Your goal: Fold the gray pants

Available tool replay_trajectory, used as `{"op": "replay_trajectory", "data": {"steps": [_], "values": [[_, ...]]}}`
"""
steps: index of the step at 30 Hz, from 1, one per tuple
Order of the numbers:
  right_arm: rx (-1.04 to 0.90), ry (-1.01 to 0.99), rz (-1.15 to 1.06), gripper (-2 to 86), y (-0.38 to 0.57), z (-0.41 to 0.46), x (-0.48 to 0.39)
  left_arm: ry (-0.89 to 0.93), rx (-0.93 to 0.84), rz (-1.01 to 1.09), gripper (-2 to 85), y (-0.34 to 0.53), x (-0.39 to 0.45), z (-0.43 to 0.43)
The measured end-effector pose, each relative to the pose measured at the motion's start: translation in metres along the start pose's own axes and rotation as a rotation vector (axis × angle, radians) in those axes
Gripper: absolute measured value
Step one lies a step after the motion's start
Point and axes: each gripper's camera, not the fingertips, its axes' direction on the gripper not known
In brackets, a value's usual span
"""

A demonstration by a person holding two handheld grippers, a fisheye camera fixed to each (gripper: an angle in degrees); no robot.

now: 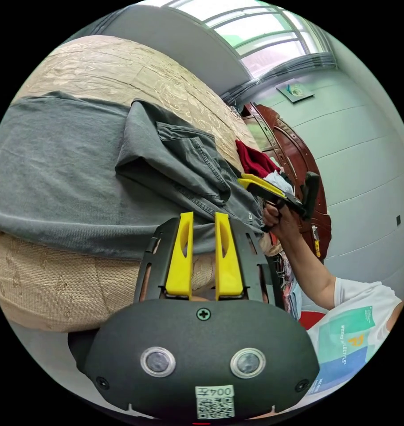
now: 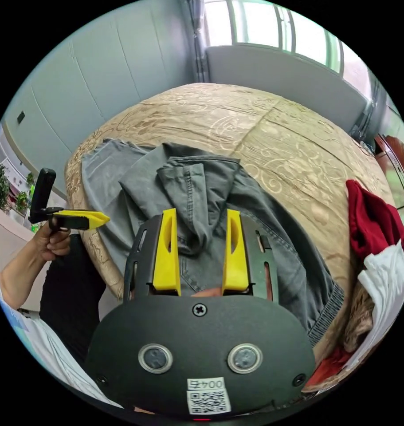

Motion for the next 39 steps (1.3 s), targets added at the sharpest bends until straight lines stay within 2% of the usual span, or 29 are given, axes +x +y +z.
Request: {"op": "replay_trajectory", "data": {"steps": [4, 6, 8, 10, 12, 16, 19, 23, 26, 28, 29, 35, 39], "values": [[-0.127, 0.038, -0.055, 13.4, -0.035, 0.047, -0.012, 0.021, -0.004, -0.031, 8.0, -0.004, -0.014, -0.004], [-0.194, -0.016, -0.091, 6.4, -0.044, 0.065, -0.011, 0.028, -0.001, -0.03, 8.1, -0.006, -0.019, -0.008], [-0.125, -0.089, -0.033, 1.2, -0.046, 0.056, 0.003, 0.034, 0.004, -0.027, 8.3, -0.009, -0.023, -0.012], [-0.032, -0.262, 0.086, 0.2, -0.045, 0.041, 0.027, 0.051, 0.023, -0.022, 9.0, -0.015, -0.029, -0.02], [0.121, -0.527, 0.191, -0.3, -0.037, 0.024, 0.056, 0.095, 0.048, -0.028, 10.4, -0.021, -0.034, -0.025], [0.213, -0.67, 0.17, -0.6, -0.033, 0.017, 0.049, 0.237, 0.037, -0.052, 17.5, -0.05, -0.043, -0.022], [0.178, -0.643, 0.059, -0.6, -0.039, 0.024, 0.009, 0.317, 0.032, -0.06, 21.6, -0.074, -0.045, -0.018], [0.136, -0.556, -0.062, -0.5, -0.049, 0.036, -0.048, 0.306, -0.005, -0.07, 24.3, -0.099, -0.051, -0.019], [0.131, -0.513, -0.107, -0.1, -0.059, 0.037, -0.079, 0.236, -0.061, -0.098, 19.6, -0.109, -0.064, -0.017], [0.132, -0.49, -0.128, 0.5, -0.064, 0.036, -0.093, 0.238, -0.013, -0.164, 9.6, -0.111, -0.083, -0.026], [0.125, -0.48, -0.127, 1.1, -0.068, 0.033, -0.098, 0.238, -0.006, -0.169, 7.4, -0.112, -0.086, -0.028], [0.145, -0.464, -0.058, 9.1, -0.065, -0.011, -0.087, 0.176, 0.087, -0.089, 4.8, -0.134, -0.094, -0.09], [0.024, -0.339, -0.04, 13.9, -0.051, -0.024, -0.083, -0.026, 0.061, 0.026, 4.7, -0.177, -0.082, -0.168]]}}
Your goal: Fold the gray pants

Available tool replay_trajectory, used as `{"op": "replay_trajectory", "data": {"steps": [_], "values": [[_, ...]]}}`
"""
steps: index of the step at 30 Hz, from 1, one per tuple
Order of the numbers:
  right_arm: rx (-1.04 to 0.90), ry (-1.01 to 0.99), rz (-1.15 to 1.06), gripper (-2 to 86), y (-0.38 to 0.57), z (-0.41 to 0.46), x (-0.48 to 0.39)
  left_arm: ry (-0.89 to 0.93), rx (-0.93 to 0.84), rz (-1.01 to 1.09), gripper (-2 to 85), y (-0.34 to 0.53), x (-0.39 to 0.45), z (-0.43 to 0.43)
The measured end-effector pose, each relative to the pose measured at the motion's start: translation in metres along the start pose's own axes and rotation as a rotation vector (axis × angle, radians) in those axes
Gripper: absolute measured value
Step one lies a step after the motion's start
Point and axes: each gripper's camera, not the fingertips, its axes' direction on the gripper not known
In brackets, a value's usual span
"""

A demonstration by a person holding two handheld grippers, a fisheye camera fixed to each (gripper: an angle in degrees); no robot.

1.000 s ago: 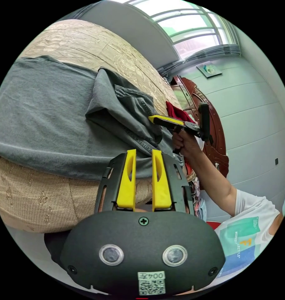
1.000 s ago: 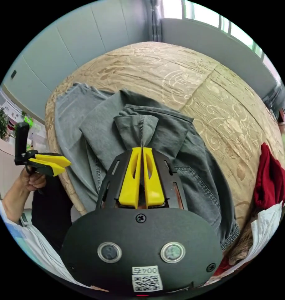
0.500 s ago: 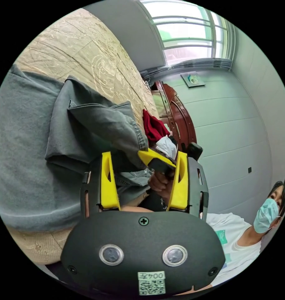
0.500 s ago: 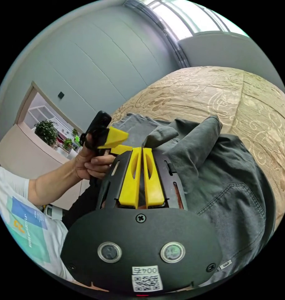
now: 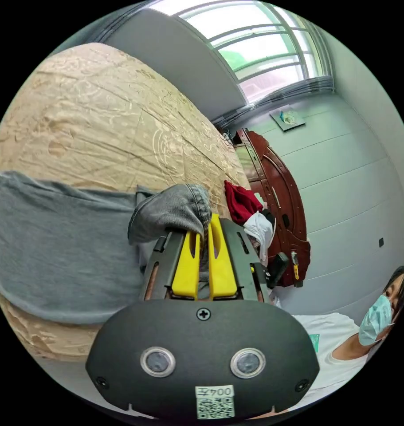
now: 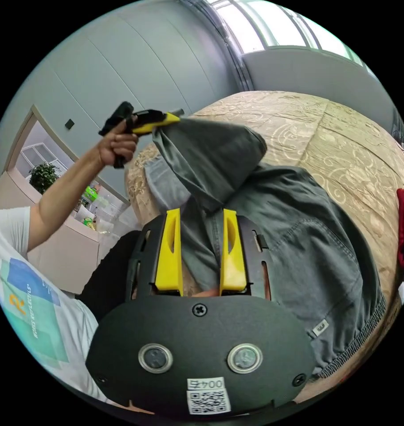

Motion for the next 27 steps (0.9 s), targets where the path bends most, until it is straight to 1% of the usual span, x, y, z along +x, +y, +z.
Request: {"op": "replay_trajectory", "data": {"steps": [1, 4, 6, 8, 10, 11, 12, 15, 20, 25, 27], "values": [[-0.02, 0.021, 0.0, 14.1, 0.002, 0.0, -0.001, -0.071, -0.02, 0.029, 4.7, -0.014, 0.0, -0.022], [-0.125, 0.11, -0.003, 14.4, 0.006, 0.003, -0.008, -0.176, -0.055, 0.022, 4.7, -0.038, -0.02, -0.074], [-0.201, 0.169, -0.014, 14.2, 0.003, 0.01, -0.014, -0.191, -0.048, -0.018, 4.7, -0.045, -0.043, -0.104], [-0.239, 0.183, -0.036, 13.4, -0.003, 0.014, -0.021, -0.207, -0.035, -0.066, 4.7, -0.047, -0.073, -0.13], [-0.276, 0.199, -0.074, 11.4, -0.011, 0.018, -0.03, -0.227, 0.006, -0.155, 4.8, -0.041, -0.118, -0.16], [-0.279, 0.246, -0.1, 8.3, -0.018, 0.017, -0.037, -0.23, 0.016, -0.175, 4.8, -0.039, -0.13, -0.166], [-0.282, 0.241, -0.142, 5.3, -0.025, 0.014, -0.045, -0.247, 0.021, -0.214, 4.8, -0.033, -0.152, -0.174], [-0.298, 0.237, -0.197, 1.1, -0.044, 0.003, -0.059, -0.311, -0.034, -0.261, 4.9, -0.022, -0.196, -0.179], [-0.298, 0.224, -0.266, -0.1, -0.075, -0.029, -0.086, -0.304, -0.079, -0.273, 5.3, -0.004, -0.247, -0.174], [-0.336, 0.282, -0.37, 0.0, -0.094, -0.047, -0.12, -0.168, -0.061, -0.226, 6.1, 0.025, -0.288, -0.181], [-0.401, 0.321, -0.414, 0.6, -0.094, -0.035, -0.134, -0.133, -0.08, -0.257, 7.3, 0.041, -0.308, -0.181]]}}
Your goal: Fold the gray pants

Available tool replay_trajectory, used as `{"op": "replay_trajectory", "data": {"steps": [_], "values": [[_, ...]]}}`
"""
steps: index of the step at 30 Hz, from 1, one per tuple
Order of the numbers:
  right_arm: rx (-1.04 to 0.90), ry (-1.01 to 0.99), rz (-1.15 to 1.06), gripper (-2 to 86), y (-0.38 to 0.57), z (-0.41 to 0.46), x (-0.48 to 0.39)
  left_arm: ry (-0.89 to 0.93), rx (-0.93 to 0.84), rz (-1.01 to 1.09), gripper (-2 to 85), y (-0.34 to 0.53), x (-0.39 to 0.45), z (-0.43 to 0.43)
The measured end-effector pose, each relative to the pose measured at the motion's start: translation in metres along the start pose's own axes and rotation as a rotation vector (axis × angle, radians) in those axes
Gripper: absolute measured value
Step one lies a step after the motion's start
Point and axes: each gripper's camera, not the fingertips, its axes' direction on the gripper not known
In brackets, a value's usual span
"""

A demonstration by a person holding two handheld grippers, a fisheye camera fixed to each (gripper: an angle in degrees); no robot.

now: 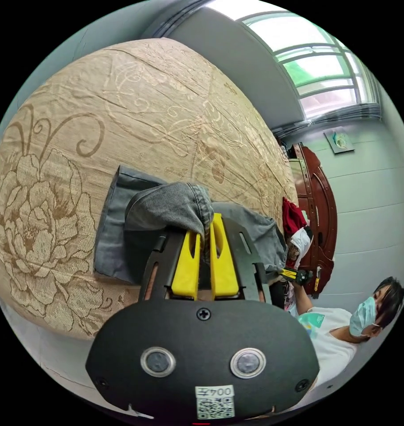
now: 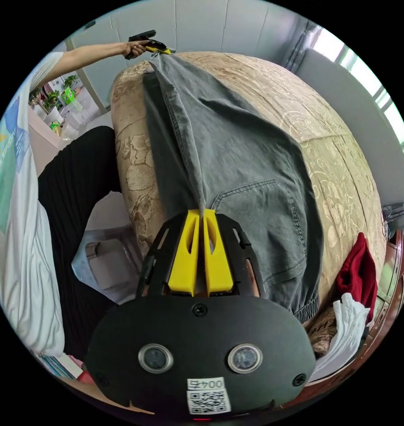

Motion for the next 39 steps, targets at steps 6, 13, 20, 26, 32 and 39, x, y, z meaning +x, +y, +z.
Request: {"op": "replay_trajectory", "data": {"steps": [6, 13, 20, 26, 32, 39], "values": [[-0.002, 0.076, 0.023, 4.4, -0.002, -0.015, -0.012, 0.025, 0.184, -0.241, 12.4, 0.057, -0.073, -0.024], [0.251, -0.072, 0.344, 8.3, 0.007, -0.085, 0.033, 0.029, 0.313, -0.157, 12.5, 0.124, -0.054, -0.033], [0.344, -0.31, 0.516, 6.3, -0.064, -0.075, 0.065, 0.05, 0.291, -0.036, 9.9, 0.17, -0.011, 0.063], [0.157, -0.274, 0.335, 3.9, -0.102, -0.07, 0.021, -0.255, 0.319, -0.003, 4.4, 0.205, -0.011, 0.094], [0.402, -0.305, 0.29, 5.2, -0.25, -0.122, 0.074, -0.344, 0.324, -0.012, 1.6, 0.219, -0.017, 0.105], [0.358, -0.257, 0.073, 8.8, -0.511, -0.105, 0.073, -0.088, 0.37, -0.064, 0.8, 0.238, -0.062, 0.104]]}}
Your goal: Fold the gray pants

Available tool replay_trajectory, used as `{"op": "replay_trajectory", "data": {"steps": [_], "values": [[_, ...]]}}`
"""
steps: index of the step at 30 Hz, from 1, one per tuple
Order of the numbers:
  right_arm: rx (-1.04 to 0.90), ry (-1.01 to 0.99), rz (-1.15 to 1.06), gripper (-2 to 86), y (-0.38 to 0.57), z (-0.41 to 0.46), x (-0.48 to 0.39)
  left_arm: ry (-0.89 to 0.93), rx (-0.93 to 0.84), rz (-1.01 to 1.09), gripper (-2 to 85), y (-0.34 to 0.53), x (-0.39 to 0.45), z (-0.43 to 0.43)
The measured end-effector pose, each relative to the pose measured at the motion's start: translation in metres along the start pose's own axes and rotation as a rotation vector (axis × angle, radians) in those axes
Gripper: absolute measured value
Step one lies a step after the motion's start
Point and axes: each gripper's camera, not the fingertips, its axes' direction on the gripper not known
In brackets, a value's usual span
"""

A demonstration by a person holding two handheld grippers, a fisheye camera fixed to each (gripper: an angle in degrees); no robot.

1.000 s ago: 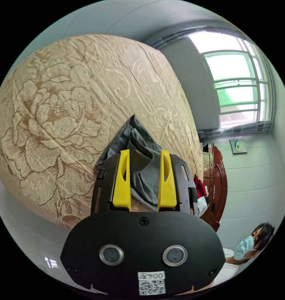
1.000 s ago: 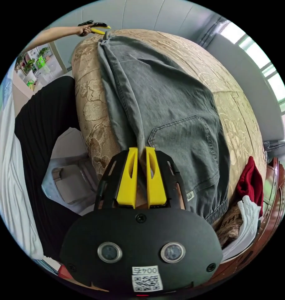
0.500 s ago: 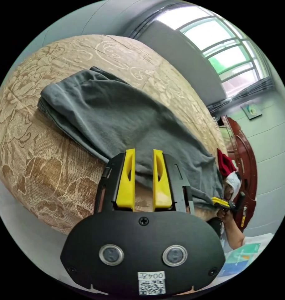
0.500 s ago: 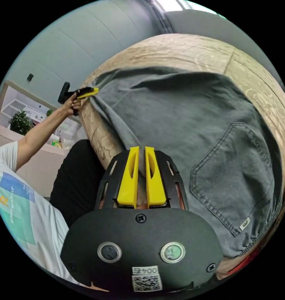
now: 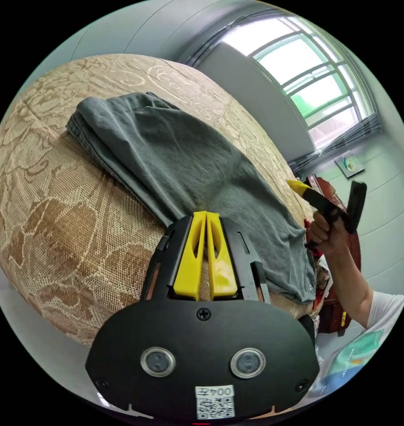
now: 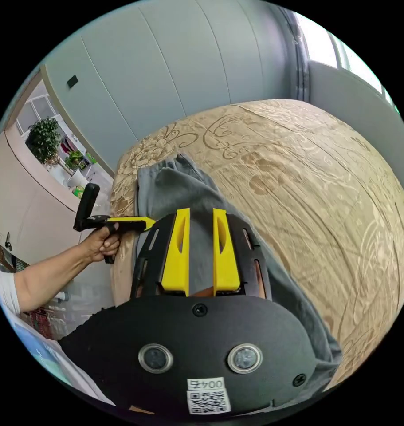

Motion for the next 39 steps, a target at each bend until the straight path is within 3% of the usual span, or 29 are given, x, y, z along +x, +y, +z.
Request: {"op": "replay_trajectory", "data": {"steps": [4, 6, 12, 14, 19, 22, 27, 29, 30, 34, 36, 39], "values": [[-0.114, -0.015, -0.019, 8.8, -0.057, 0.042, 0.001, -0.029, 0.019, 0.026, 0.7, 0.008, -0.001, -0.001], [-0.181, -0.077, -0.084, 3.5, -0.068, 0.055, -0.008, 0.012, 0.021, 0.013, 0.6, 0.01, -0.008, -0.001], [-0.16, -0.072, -0.329, 0.0, -0.033, 0.049, -0.068, 0.095, 0.032, -0.002, 0.5, 0.015, -0.022, -0.004], [-0.054, -0.066, -0.344, 0.5, -0.031, 0.031, -0.07, 0.109, 0.036, -0.002, 0.5, 0.017, -0.024, -0.005], [0.082, -0.211, -0.18, 6.5, -0.075, 0.011, -0.025, 0.132, 0.038, -0.007, 0.6, 0.018, -0.026, -0.005], [0.008, -0.209, -0.08, 7.8, -0.112, 0.041, -0.003, 0.136, 0.039, -0.008, 0.6, 0.018, -0.025, -0.005], [-0.164, -0.372, 0.041, 11.1, -0.147, 0.104, 0.0, 0.151, 0.041, -0.01, 0.6, 0.016, -0.021, -0.004], [-0.262, -0.38, 0.042, 8.5, -0.15, 0.122, -0.005, 0.154, 0.042, -0.01, 0.6, 0.015, -0.018, -0.003], [-0.256, -0.358, -0.004, 3.0, -0.152, 0.121, -0.012, 0.156, 0.043, -0.01, 0.6, 0.014, -0.016, -0.003], [-0.135, -0.091, -0.076, 2.3, -0.171, 0.094, -0.021, 0.161, 0.047, -0.01, 0.6, 0.011, -0.007, 0.0], [-0.075, 0.061, -0.005, 5.4, -0.183, 0.083, -0.01, 0.162, 0.047, -0.012, 0.6, 0.009, -0.003, 0.001], [-0.099, 0.125, -0.015, 10.2, -0.179, 0.069, -0.003, 0.163, 0.045, -0.015, 0.6, 0.005, 0.006, 0.003]]}}
